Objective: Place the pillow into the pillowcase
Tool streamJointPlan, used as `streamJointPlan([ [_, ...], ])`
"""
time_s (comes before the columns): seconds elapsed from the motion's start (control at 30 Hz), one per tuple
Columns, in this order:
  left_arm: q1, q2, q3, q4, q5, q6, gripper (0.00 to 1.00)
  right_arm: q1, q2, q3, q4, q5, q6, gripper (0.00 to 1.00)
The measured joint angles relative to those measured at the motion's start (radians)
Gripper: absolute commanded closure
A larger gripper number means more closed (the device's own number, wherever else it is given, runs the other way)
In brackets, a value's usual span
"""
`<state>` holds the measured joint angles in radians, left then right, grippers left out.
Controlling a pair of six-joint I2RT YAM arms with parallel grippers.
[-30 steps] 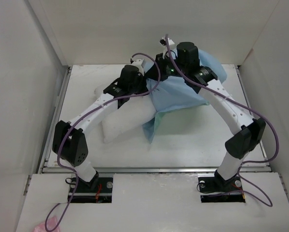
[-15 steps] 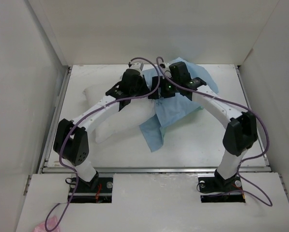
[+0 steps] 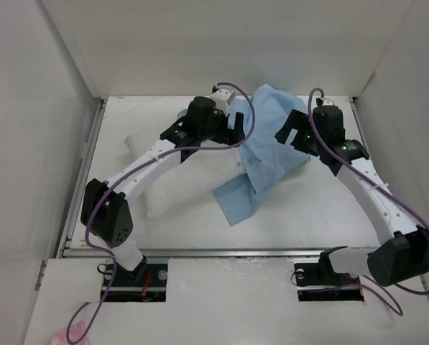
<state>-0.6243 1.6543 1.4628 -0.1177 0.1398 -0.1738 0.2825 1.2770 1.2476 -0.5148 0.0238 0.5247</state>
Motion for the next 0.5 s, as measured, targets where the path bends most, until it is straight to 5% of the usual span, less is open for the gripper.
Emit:
streamJointPlan([
  [0.23,-0.105,-0.174,-0.128,-0.113,-0.072,0.302,0.00,-0.040,0.069,-0.170,-0.029,0.030,0.103,0.01],
  [0.5,-0.130,-0.200,-0.169,-0.153,-0.158,0.418,0.00,-0.072,0.296,-0.128,0.177,-0.118,0.129,0.02],
])
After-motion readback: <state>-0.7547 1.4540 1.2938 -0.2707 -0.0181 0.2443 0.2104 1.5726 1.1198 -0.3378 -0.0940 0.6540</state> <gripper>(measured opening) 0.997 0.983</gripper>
